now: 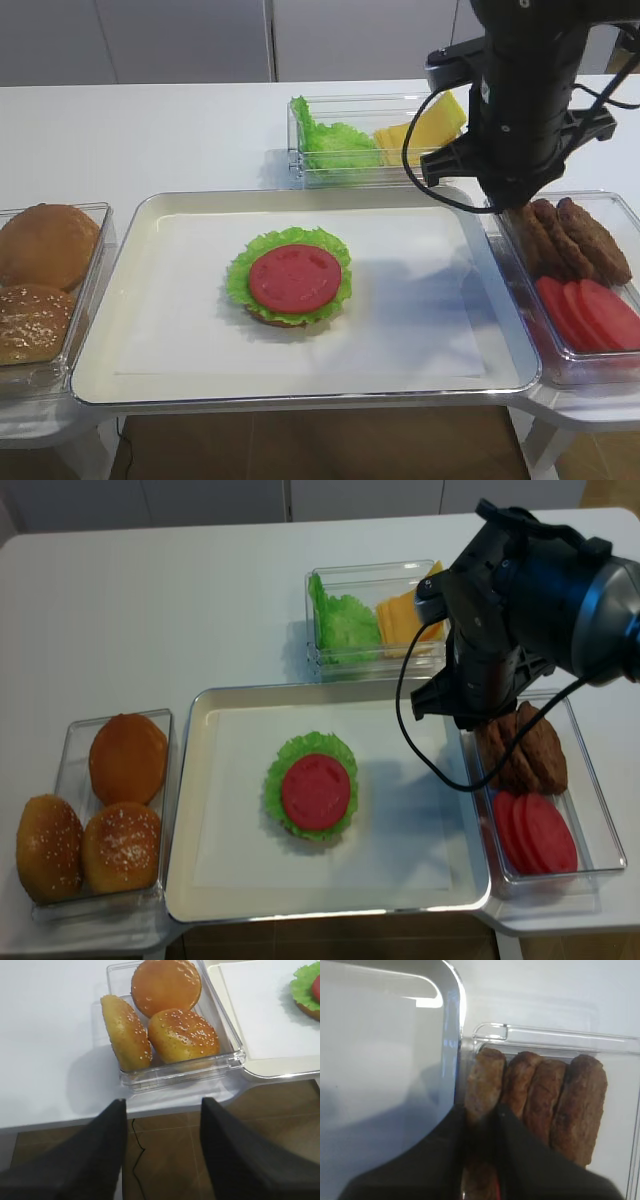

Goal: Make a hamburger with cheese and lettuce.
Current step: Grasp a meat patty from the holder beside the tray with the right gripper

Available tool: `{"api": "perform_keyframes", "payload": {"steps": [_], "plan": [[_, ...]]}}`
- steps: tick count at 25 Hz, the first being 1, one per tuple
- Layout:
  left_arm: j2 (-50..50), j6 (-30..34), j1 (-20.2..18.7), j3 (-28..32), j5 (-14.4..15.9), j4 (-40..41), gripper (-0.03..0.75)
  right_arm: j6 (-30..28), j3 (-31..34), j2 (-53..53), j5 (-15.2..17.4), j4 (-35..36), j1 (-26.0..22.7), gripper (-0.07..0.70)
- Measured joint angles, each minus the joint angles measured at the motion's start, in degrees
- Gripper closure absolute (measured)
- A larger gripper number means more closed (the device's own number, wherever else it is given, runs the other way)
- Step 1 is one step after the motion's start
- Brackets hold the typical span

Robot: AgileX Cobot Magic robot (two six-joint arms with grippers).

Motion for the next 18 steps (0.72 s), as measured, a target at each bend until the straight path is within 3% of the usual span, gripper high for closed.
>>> {"api": "perform_keyframes", "payload": {"steps": [12,18], "plan": [[0.00,0.00,0.00,0.00,0.00,0.00,0.356,0.58,-0.11,-6.74,2.19,0.43,0.00,0.482],[0.00,0.00,0.00,0.00,0.00,0.00,0.356,0.23,-3.76,-9.96,4.89,0.65,0.00,0.484]]}}
